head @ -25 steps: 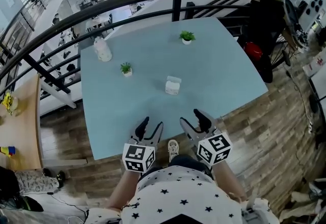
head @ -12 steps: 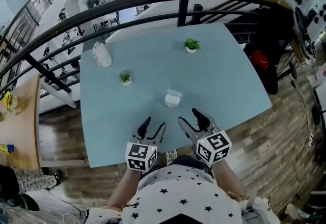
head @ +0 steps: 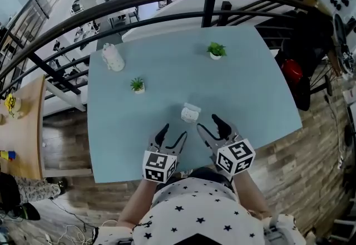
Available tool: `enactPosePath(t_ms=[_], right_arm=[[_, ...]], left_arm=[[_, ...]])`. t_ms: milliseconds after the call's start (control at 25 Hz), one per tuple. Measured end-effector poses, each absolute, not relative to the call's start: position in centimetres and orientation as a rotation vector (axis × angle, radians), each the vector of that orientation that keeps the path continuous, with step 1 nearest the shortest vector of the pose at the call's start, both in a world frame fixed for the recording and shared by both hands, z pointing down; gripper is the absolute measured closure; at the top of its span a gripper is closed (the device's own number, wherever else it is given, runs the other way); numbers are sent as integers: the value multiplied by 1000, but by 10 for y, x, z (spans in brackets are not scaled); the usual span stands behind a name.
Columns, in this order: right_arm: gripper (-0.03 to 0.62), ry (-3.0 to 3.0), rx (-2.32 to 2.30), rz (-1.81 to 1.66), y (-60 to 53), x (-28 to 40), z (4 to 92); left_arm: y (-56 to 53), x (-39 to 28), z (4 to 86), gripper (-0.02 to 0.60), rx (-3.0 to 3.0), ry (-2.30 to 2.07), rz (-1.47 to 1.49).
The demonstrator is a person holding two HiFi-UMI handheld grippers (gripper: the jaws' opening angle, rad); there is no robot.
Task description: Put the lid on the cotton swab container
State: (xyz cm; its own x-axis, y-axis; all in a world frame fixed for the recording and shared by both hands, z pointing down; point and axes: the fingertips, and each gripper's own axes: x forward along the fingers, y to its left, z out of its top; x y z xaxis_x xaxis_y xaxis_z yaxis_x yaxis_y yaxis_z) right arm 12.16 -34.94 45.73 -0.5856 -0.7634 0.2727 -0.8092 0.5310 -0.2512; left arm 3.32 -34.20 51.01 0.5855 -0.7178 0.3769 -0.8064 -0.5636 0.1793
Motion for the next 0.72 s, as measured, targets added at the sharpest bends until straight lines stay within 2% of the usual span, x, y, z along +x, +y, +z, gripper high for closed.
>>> enactPosePath(t_ms=[720], right_arm=[[352,-2589,1293,584,-409,142,491]], left_arm=[[-391,76,563,247,2493,-1238,554]])
